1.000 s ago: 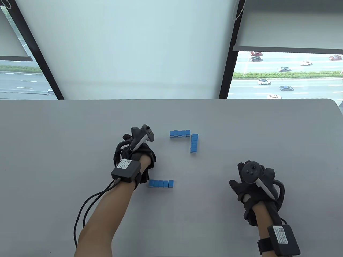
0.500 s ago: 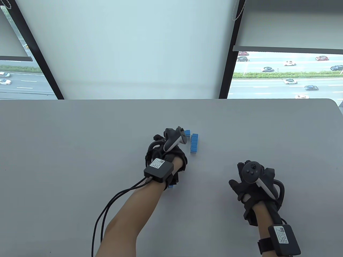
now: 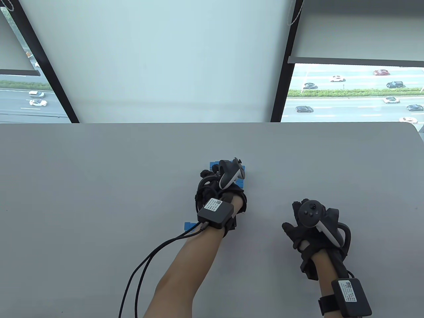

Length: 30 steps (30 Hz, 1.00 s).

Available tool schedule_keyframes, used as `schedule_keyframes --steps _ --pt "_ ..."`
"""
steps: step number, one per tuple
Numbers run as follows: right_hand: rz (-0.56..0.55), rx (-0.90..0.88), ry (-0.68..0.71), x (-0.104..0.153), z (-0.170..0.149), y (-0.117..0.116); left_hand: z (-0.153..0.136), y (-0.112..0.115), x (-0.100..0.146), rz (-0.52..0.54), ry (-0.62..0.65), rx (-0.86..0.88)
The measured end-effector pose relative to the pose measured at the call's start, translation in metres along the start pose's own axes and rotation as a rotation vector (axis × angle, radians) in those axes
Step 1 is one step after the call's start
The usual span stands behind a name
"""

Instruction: Build mahjong tile wall

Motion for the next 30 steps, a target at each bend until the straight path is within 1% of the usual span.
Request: schedule_keyframes --steps 4,11,13,19,21,22,24,27,30 --pt "0.0 -0.001 0.003 0.0 0.0 -0.001 -0.001 -0.001 0.002 -0.011 -0.008 0.006" --pt "-0.003 -0.008 0.004 0.0 0.0 0.0 -0.002 0.001 -0.001 -0.041 0.014 0.041" --pt "-0.004 -0.009 0.003 0.0 0.0 0.0 -0.006 -0.001 0.001 -0.072 0.031 0.079" --pt "-0.005 -0.02 0.004 0.0 -0.002 0.0 -0.023 -0.005 0.002 -0.11 0.072 0.194" --pt "-0.004 -0.022 0.004 0.0 -0.002 0.0 -0.03 -0.006 0.005 -0.109 0.091 0.234" --pt "-0.004 -0.022 0.005 0.0 -0.002 0.0 -0.034 -0.008 0.008 -0.102 0.101 0.224" --pt "-0.004 -0.02 0.007 -0.001 -0.002 0.0 -0.042 -0.014 0.015 -0.057 0.136 0.187" --pt "-0.006 -0.022 0.012 -0.001 -0.001 0.0 -0.057 -0.022 0.03 0.014 0.151 0.163" --pt "-0.007 -0.022 0.019 -0.001 0.0 -0.001 -0.074 -0.019 0.047 0.023 0.142 0.15"
Point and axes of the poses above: the tracker on the back of each hand, its own z axis roughly to the thumb side, its own x axis roughly from the fingertips to the wrist, y = z × x, the point moved 3 cm from there along -x, roughly from the wrist to the fingertips, and after that the axes turned 10 degrees about y, right-handed, at the moved point
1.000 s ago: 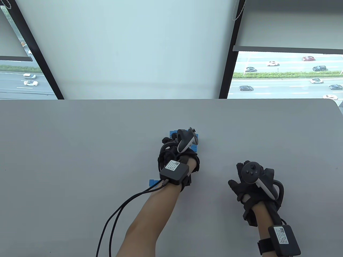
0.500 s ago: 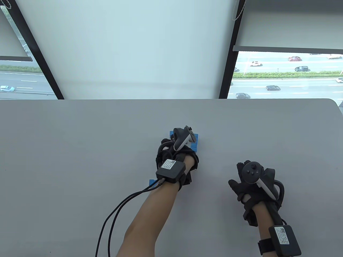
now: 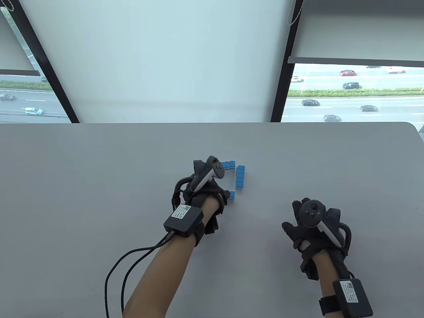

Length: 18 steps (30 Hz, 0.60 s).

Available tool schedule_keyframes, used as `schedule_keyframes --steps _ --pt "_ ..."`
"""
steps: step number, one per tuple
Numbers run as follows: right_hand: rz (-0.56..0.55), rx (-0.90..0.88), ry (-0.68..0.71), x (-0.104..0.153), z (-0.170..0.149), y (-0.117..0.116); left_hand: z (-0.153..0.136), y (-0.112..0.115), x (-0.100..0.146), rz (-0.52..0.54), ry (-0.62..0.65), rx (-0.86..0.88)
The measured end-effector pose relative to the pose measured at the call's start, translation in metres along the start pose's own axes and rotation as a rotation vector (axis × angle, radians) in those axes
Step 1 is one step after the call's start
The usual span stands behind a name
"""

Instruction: Build mahjong tile wall

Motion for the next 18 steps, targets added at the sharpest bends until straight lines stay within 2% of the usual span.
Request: schedule_keyframes --steps 8,13,18 --pt "0.0 0.01 0.006 0.0 0.002 -0.001 -0.035 0.032 0.033 -0.06 -0.061 0.041" --pt "0.006 0.007 0.008 0.0 0.003 -0.003 -0.042 0.044 0.05 -0.081 -0.072 0.089" --pt "0.005 0.008 0.013 0.0 0.004 -0.003 -0.045 0.052 0.053 -0.076 -0.087 0.125"
Point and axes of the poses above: the tracker on the back of each hand, its own z axis roughly to the thumb side, its own x axis roughly from the fingertips to the wrist, y = z × x, the point moved 3 cm from there along -x, roughly from the wrist to the fingertips, and after that the axes turned 10 degrees about y, right-handed, at the moved point
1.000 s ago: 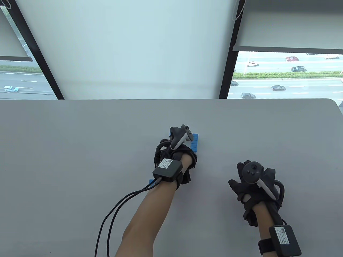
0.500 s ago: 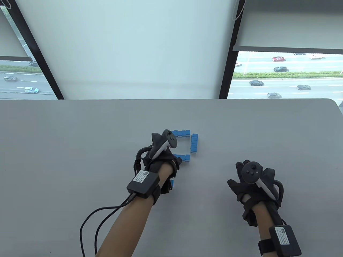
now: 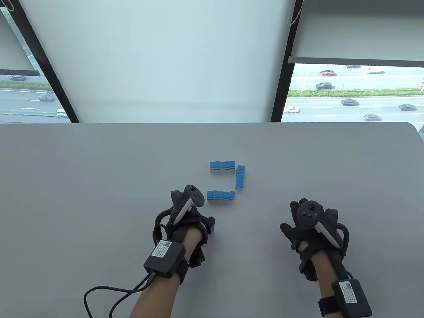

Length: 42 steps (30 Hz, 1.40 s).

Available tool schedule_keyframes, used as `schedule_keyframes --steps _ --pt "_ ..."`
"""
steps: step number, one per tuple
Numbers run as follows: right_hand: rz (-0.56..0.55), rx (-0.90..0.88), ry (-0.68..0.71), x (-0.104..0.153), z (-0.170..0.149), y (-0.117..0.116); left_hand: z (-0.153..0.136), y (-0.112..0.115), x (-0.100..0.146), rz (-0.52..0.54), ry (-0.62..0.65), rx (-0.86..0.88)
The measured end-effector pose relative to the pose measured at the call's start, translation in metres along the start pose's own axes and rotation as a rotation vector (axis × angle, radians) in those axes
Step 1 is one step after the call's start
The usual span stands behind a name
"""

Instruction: Build mahjong tile wall

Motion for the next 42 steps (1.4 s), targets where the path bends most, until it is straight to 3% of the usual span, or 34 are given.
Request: schedule_keyframes --steps 12,33,42 --pt "0.004 -0.003 0.01 0.0 0.002 -0.001 0.021 0.011 0.002 0.012 0.01 -0.037" --pt "0.007 -0.009 0.012 0.0 0.002 -0.002 0.043 0.023 -0.008 0.038 -0.115 -0.205" --pt "0.005 -0.011 0.012 0.0 0.002 -0.001 0.048 0.023 -0.012 0.044 -0.076 -0.22"
Point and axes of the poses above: the tracker on the back of each hand, its own z axis roughly to the thumb side, its own x axis roughly from the fingertips to the wrist, y = z × x, the point moved 3 cm from there along -x, roughly from the wrist to the fingertips, and after that the axes turned 10 degrees about y, right-handed, at the moved point
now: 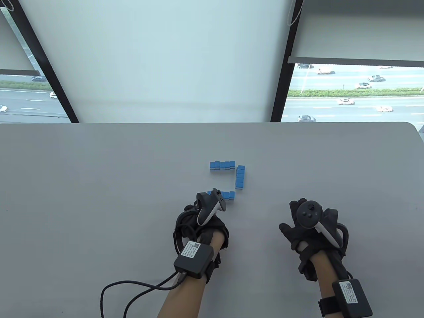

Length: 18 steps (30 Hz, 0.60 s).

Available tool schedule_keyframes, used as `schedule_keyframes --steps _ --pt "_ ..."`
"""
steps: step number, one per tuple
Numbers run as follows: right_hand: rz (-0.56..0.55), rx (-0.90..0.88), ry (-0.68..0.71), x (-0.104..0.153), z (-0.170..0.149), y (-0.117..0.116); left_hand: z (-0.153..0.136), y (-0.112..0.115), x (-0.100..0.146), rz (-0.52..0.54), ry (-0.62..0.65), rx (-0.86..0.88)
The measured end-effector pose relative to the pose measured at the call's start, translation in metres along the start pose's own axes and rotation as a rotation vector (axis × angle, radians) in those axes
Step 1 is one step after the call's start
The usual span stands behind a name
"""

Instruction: Build mahjong tile wall

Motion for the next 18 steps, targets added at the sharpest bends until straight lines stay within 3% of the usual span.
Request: schedule_keyframes --steps 9,18 --pt "-0.002 0.015 -0.023 -0.001 -0.005 0.001 -0.025 -0.009 -0.014 0.071 0.21 -0.129" --pt "-0.033 0.07 -0.078 0.0 -0.015 0.008 -0.044 -0.036 -0.049 0.086 0.581 -0.29"
Point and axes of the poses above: the tracker on the back of each hand, its own z axis roughly to the thumb side, its own x axis roughly from the fingertips to the wrist, y = z × x, the point moved 3 cm from there along -x, roughly from the wrist to the fingertips, and after that the axes turned 10 degrees about y, right-handed, at the moved point
